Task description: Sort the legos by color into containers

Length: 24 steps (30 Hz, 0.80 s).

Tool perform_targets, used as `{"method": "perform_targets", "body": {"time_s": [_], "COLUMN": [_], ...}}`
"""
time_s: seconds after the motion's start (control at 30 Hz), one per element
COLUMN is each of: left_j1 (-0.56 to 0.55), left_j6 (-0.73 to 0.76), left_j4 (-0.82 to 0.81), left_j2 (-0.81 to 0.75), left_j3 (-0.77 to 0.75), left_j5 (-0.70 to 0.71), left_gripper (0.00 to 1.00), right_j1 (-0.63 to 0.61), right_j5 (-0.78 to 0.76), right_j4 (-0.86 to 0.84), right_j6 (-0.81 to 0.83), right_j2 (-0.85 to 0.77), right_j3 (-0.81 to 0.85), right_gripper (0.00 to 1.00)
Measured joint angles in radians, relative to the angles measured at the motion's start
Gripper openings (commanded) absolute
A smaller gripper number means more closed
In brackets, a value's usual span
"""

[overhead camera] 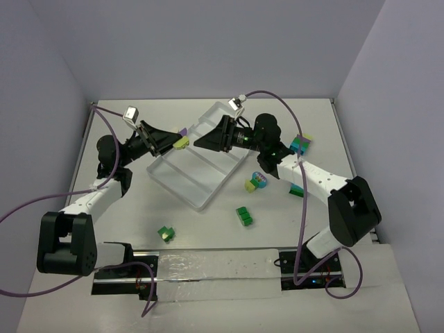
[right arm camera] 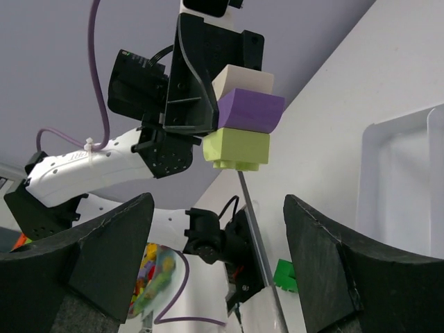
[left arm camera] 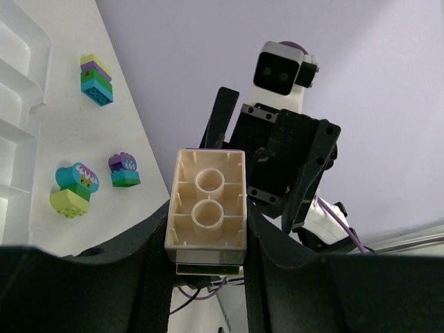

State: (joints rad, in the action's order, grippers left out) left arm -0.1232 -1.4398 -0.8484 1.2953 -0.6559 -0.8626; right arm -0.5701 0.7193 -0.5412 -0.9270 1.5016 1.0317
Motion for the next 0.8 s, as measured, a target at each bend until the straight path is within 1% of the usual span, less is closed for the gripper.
{"method": "perform_targets", "body": {"time_s": [0.27, 0.5, 0.6, 0.8], "left_j1": [-0.011, -0.014, -0.017, -0.021], "left_j6": [-0.005, -0.020, -0.018, -0.014], "left_j4": [-0.025, -0.054, -0.054, -0.054], "left_j2": [0.016, 0.045, 0.046, 0.046], "left_j3": [0.000, 0.000, 0.000, 0.000], "left_j5": [0.004, 0.004, 0.004, 0.006], "left_gripper": [0.00, 0.00, 0.00, 0.00], "right_j1": [-0.009, -0.022, -0.024, -0.028], "right_j5": [0.047, 0.066, 0.070, 0.079], "right_j4": [-0.096, -0.115, -0.132, -0.167], "right_j6": [-0.074, -0.106, -0.116, -0.138], "right_j2": [0.099, 0.155, 0.160, 0.183], "right_j3": [0.016, 0.041, 0.051, 0.074], "right_gripper": [0.77, 0.69, 0.68, 0.62]}}
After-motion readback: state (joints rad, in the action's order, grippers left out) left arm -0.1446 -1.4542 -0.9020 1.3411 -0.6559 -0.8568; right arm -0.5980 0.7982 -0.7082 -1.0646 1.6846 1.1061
